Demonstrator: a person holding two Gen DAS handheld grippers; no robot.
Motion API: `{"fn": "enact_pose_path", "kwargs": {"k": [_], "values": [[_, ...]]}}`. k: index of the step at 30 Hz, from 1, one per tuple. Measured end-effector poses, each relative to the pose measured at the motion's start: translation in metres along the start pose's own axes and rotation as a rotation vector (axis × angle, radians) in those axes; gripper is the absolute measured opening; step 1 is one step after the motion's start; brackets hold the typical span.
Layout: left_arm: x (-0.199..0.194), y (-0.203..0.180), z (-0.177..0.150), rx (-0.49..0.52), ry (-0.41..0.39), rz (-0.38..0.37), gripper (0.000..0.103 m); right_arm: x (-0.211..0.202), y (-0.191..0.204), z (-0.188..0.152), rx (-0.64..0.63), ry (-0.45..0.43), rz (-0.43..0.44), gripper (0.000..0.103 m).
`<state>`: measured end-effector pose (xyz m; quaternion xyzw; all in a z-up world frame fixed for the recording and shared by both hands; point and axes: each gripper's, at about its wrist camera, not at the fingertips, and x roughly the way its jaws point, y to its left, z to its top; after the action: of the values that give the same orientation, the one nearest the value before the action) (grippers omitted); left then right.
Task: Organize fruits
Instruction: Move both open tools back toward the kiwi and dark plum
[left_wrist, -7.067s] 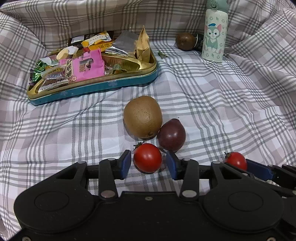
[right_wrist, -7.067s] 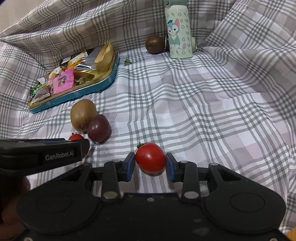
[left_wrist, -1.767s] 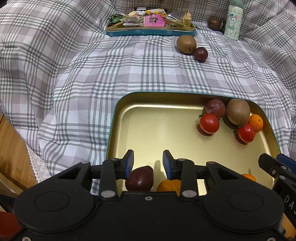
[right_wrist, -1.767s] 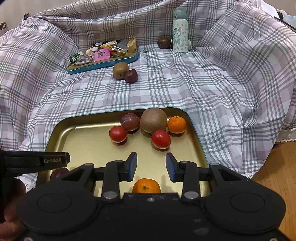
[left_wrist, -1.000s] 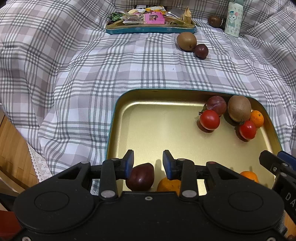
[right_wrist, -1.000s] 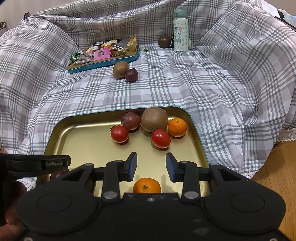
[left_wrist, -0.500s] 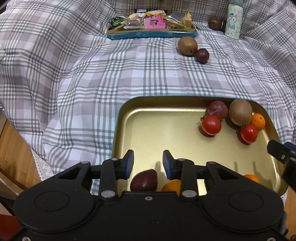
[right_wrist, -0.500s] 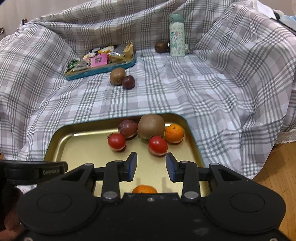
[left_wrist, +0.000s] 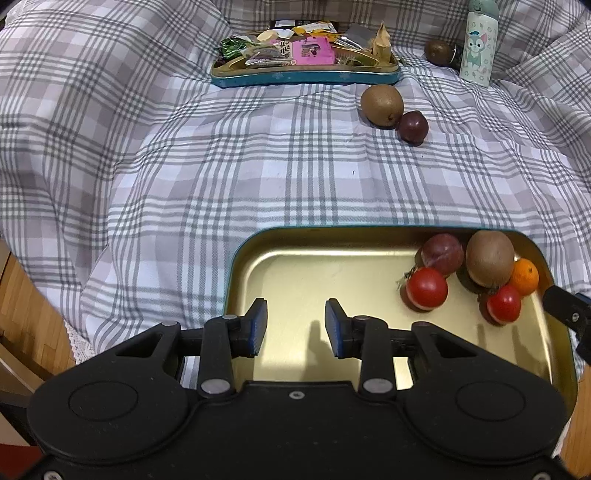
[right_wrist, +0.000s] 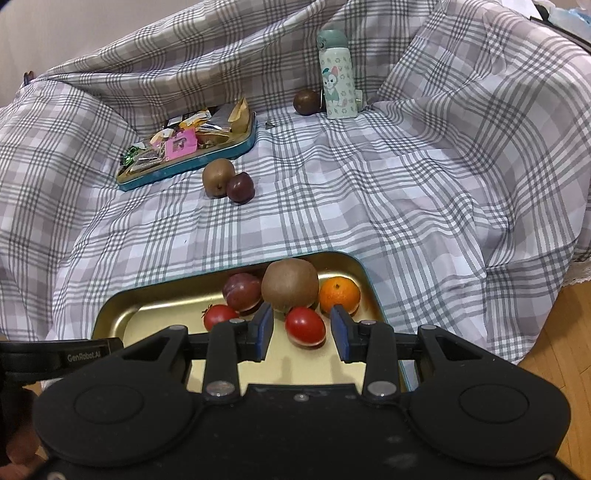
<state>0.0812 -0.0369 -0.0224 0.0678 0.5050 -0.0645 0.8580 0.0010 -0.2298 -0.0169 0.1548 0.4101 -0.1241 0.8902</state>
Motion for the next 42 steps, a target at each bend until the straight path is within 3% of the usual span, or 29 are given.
{"fn": "enact_pose_path", "kwargs": {"k": [23,30,42], "values": [[0.054,-0.019,0.078,0.014,0.007,-0.018,0.043,0.067,-0.005,0.058,0.049,0.065,0.003,0.037],[0.076,-0.011,0.104,-0.001,-0.005,0.032,0.043,0.092,0.008,0.086,0.016,0.058,0.011,0.037],[0.112,0.013,0.126,-0.059,0.045,0.033,0.043,0.143,0.045,0.122,-0.072,0.086,0.044,0.037]]}}
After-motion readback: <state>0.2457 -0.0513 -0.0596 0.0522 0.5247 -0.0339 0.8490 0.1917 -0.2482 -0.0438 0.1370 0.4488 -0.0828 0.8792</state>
